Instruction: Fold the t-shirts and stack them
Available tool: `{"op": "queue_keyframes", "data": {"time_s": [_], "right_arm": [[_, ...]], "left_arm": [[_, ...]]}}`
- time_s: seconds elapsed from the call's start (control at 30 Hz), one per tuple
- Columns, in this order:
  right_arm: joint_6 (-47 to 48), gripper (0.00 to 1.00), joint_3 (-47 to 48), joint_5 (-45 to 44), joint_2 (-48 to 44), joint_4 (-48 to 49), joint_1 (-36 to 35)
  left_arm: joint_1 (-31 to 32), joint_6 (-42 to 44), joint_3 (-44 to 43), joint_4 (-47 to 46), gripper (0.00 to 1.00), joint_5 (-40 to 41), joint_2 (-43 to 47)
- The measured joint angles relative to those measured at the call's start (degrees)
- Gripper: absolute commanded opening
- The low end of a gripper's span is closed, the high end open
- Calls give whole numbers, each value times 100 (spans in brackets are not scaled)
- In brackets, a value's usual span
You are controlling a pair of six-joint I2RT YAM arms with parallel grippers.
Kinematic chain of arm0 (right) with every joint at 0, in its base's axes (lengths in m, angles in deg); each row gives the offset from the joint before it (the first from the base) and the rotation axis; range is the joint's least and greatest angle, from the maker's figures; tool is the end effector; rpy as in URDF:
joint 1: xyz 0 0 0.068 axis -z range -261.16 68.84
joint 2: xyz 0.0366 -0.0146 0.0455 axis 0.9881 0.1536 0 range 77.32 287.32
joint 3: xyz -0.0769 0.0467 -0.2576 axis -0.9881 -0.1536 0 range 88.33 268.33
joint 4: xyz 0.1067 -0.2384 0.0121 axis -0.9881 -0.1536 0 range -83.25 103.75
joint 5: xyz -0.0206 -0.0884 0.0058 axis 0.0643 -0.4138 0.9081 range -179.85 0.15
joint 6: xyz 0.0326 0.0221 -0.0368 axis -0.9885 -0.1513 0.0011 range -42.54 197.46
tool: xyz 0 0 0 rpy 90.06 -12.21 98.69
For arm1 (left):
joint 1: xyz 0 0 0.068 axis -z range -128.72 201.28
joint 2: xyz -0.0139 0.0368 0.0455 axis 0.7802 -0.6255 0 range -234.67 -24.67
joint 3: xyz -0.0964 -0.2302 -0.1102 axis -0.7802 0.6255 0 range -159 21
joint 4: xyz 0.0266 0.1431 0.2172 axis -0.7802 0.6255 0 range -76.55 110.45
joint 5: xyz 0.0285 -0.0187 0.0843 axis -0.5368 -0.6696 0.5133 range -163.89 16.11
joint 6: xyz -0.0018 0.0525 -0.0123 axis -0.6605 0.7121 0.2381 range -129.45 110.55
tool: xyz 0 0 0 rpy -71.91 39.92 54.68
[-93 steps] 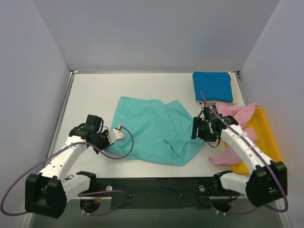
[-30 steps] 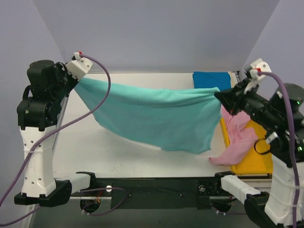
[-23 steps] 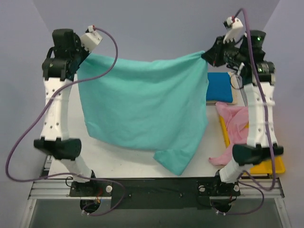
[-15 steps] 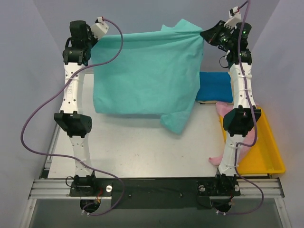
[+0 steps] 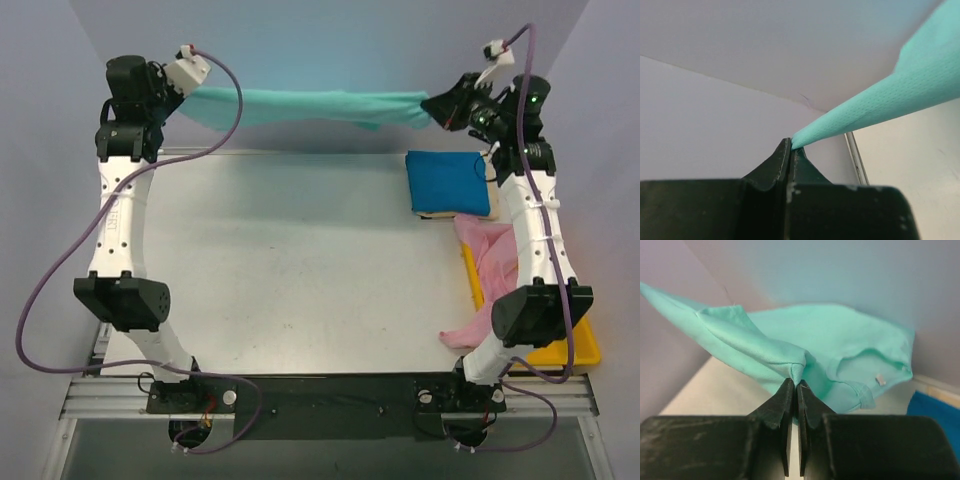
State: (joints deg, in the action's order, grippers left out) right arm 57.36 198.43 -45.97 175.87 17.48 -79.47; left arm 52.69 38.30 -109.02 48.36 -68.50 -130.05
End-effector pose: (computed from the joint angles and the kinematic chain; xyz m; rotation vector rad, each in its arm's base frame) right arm 0.3841 0.0133 0.5088 -0.4141 1.3607 0.7637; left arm 0.3954 -0.0065 0.5052 0.6831 1.6631 0.6679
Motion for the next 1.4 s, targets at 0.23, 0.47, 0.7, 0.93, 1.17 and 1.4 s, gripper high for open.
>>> {"op": "queue_keyframes", "data": {"time_s": [0.23,0.47,0.7,0.93,1.17,1.4], "right_arm": [[1746,0,-2778,-334,-975,-1464,-776],[2398,2,-4358,-1056,-267,-3047,-1825],[2745,6,-4116,-1622,678,-4583,-2352],[2793,32,-4581,-2446,459,-5451,-2376],[2892,50,-4575,-2791,442,-6024,-2647],[2697,40,-4345,-2752,-234,-4986,-2457]], "left_arm": [[-94,535,3204,103,0,-603,1283],[-87,1078,6334,623,0,-896,1550],[-87,1290,7425,1163,0,-890,1797],[-87,1318,7429,1827,0,-1008,2090],[39,1342,7429,2472,0,-1436,2090],[109,1342,7429,2640,0,-1620,2092]]}}
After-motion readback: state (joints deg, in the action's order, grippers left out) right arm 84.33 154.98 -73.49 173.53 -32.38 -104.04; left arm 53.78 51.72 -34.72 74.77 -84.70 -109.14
